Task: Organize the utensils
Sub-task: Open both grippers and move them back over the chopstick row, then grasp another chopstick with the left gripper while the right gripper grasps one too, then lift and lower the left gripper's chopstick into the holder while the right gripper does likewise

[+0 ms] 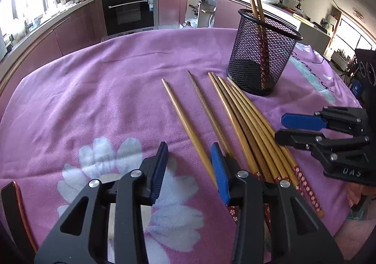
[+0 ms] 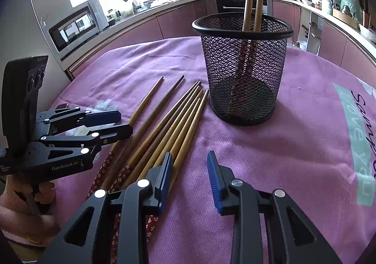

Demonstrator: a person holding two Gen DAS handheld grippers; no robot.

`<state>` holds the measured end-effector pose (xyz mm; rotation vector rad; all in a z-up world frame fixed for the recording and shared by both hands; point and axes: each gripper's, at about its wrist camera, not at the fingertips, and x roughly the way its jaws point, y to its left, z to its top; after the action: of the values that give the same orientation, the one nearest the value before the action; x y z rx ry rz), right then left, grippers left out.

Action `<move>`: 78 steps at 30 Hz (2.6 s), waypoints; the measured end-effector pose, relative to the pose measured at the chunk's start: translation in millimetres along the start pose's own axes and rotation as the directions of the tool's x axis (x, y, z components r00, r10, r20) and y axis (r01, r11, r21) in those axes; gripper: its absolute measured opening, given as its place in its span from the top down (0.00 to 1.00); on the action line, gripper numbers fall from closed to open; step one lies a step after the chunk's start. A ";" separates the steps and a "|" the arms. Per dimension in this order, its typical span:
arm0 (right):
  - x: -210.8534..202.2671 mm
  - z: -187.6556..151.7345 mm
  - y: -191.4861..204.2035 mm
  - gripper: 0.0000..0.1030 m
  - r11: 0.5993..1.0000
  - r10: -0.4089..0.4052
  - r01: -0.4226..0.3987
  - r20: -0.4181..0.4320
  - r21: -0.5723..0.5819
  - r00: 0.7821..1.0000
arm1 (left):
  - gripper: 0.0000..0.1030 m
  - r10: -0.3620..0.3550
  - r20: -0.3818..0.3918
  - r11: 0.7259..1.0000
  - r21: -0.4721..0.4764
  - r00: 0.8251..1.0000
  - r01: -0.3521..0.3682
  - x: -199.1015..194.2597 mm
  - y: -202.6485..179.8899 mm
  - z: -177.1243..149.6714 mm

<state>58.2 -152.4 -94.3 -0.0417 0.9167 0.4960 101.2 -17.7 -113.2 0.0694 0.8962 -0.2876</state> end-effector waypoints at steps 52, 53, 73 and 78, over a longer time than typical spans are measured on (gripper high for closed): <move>-25.9 18.5 -7.4 0.95 0.992 0.112 -0.117 0.109 0.041 0.988 | 0.93 -0.156 0.040 0.978 -0.131 0.987 0.160 -18.7 18.5 17.6; -30.3 19.5 -6.8 0.95 0.992 0.118 -0.123 0.121 0.039 0.986 | 0.93 -0.174 0.050 0.975 -0.131 0.983 0.180 -23.3 18.5 18.8; -83.8 23.7 -24.1 0.95 0.981 0.161 -0.185 0.280 0.064 0.947 | 0.93 -0.383 0.231 0.902 -0.114 0.894 0.416 -97.0 23.9 34.6; -93.1 25.8 -28.0 0.95 0.982 0.153 -0.180 0.309 0.059 0.939 | 0.93 -0.394 0.258 0.897 -0.100 0.882 0.430 -101.6 19.9 42.8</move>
<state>42.6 -207.6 -11.7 0.1888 0.6407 0.6011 79.3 15.9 -8.6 -0.3009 0.6895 -0.6124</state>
